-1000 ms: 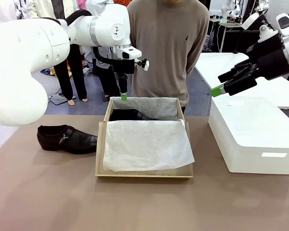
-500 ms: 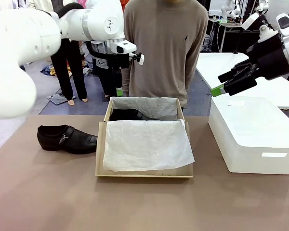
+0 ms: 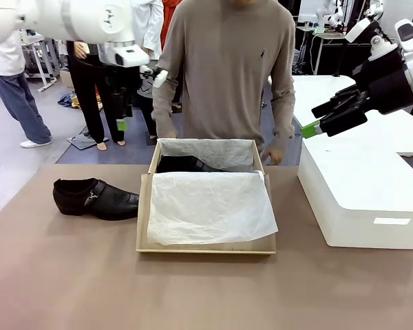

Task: Pack the shoes into the box.
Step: Place the other shoe of the Shoes into the Shoes Box.

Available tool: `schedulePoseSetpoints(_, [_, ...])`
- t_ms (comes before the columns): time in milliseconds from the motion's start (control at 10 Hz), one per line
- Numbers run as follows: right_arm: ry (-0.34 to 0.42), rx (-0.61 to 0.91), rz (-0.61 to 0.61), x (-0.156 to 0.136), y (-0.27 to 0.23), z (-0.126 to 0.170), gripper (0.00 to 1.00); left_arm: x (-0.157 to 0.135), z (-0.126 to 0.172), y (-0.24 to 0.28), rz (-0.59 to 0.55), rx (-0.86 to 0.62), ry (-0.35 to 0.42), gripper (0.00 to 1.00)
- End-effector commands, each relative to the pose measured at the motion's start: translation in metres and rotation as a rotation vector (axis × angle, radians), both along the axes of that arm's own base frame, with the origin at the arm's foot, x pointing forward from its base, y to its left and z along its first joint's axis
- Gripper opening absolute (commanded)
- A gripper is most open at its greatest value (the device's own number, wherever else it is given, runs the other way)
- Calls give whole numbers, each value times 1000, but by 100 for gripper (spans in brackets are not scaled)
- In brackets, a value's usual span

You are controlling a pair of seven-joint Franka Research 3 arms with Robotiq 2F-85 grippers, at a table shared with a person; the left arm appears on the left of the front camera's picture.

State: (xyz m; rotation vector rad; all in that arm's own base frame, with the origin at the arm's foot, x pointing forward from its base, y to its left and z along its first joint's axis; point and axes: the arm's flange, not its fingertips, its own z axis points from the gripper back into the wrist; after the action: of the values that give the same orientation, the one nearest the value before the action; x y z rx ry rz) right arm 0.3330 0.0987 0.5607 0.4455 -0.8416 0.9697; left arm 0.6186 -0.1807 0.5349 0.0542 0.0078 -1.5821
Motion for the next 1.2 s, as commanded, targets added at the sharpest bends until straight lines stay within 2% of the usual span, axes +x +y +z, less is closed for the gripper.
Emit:
schedulePoseSetpoints(0, [-7, 11, 14, 2, -1, 0, 100, -34, -16, 33, -14, -33, -60, 100])
schedulePoseSetpoints(300, [-7, 11, 14, 2, -1, 0, 100, -57, -26, 67, 30, -71, -55, 100])
schedulePoseSetpoints(600, [-7, 11, 14, 2, -1, 0, 100, -51, -38, 76, 17, -76, -27, 100])
schedulePoseSetpoints(700, [-7, 11, 14, 2, -1, 0, 100, -50, -30, 71, 57, -55, -40, 100])
schedulePoseSetpoints(1100, [-7, 11, 14, 2, -1, 0, 100, -50, -30, 71, 57, -55, -40, 100])
